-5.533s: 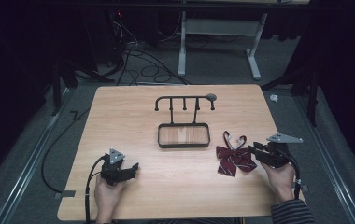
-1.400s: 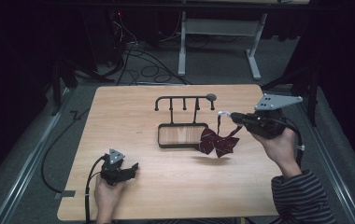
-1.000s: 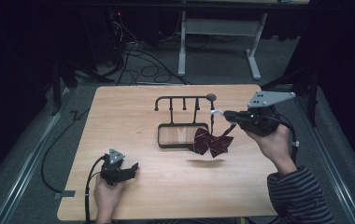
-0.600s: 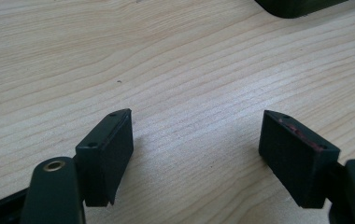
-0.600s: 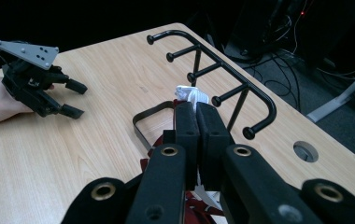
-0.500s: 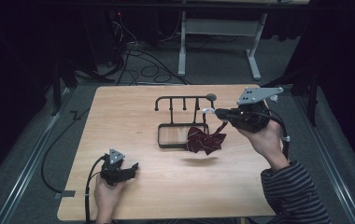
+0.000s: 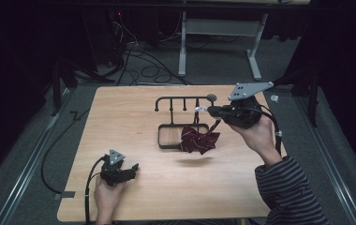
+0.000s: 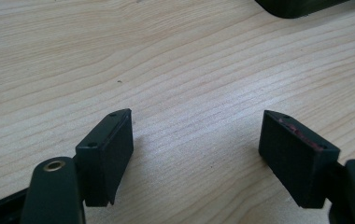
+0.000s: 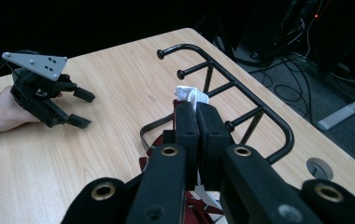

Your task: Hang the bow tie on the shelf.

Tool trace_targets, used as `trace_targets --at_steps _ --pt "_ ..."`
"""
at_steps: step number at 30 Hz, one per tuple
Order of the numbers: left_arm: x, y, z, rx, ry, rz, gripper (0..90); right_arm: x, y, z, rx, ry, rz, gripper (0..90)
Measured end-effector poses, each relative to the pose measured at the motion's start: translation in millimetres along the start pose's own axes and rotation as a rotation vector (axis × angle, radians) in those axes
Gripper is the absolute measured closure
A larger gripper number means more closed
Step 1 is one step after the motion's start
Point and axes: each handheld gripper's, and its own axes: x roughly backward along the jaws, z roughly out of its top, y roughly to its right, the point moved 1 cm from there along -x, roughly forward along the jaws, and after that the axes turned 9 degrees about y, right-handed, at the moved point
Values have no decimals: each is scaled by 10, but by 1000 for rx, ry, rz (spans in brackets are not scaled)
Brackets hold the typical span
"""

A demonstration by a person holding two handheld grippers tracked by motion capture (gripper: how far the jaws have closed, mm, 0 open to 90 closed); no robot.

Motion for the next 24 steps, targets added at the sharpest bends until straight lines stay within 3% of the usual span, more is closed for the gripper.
trace_targets --at_steps 24 --pt "0 0 0 -1 0 -1 265 -281 -9 150 -4 6 39 900"
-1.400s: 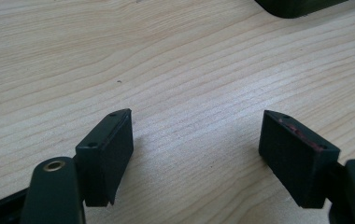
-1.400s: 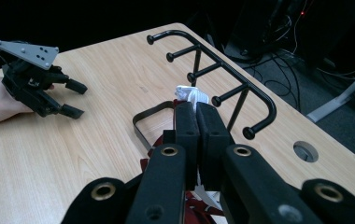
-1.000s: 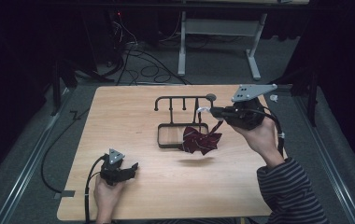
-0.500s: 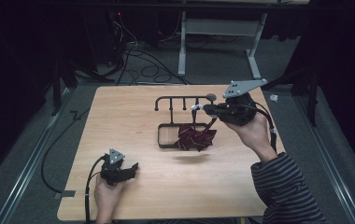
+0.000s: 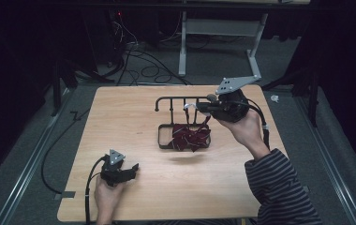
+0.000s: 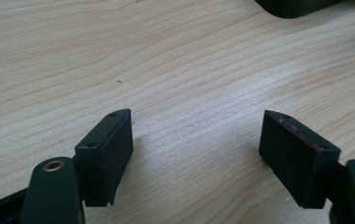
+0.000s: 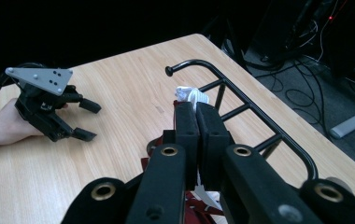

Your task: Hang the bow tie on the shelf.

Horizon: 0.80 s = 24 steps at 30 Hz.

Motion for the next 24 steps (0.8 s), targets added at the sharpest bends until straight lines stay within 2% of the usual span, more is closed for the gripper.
trace_targets --at_steps 7,24 --pt "1 -1 1 0 -2 -1 265 -93 10 26 -7 13 2 900" --pt "0 0 0 -1 -1 2 265 -300 144 75 -28 0 -13 900"
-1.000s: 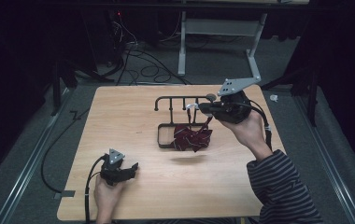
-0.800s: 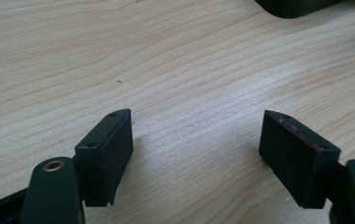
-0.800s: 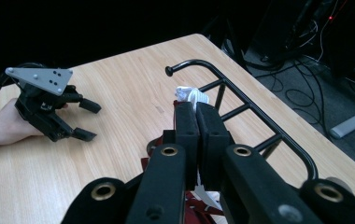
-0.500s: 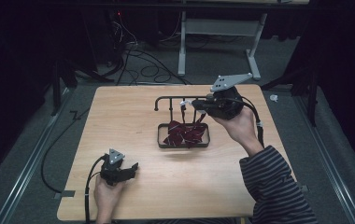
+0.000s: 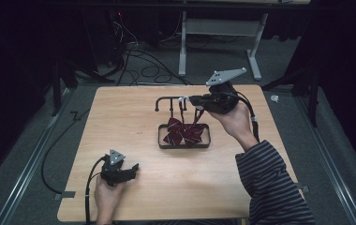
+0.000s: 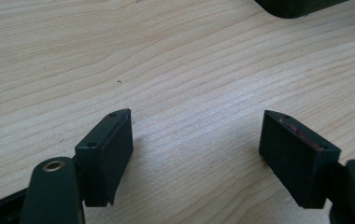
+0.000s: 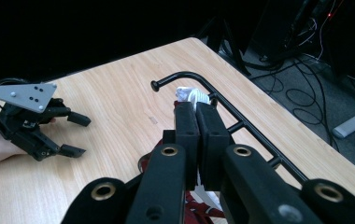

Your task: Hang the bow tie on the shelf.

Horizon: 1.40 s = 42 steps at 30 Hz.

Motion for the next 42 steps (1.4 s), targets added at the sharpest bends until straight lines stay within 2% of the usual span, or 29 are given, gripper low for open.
trace_targets --at_steps 24,42 --pt "1 -1 0 0 -1 -2 265 -161 16 97 13 -5 -10 900" --pt "1 -1 0 1 -1 -2 265 -330 153 16 -6 -61 -54 900"
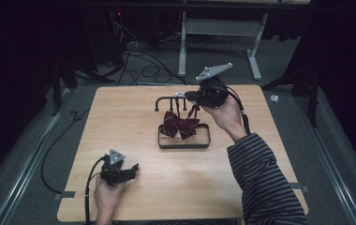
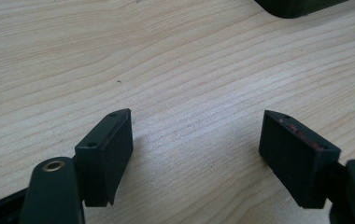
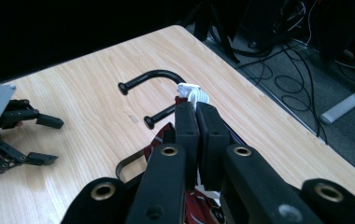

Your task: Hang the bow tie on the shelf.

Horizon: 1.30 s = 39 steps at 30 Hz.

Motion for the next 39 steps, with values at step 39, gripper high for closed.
trace_targets --at_steps 39 --pt "-2 1 -1 -1 1 1 262 -158 138 -241 -55 -50 -64 806"
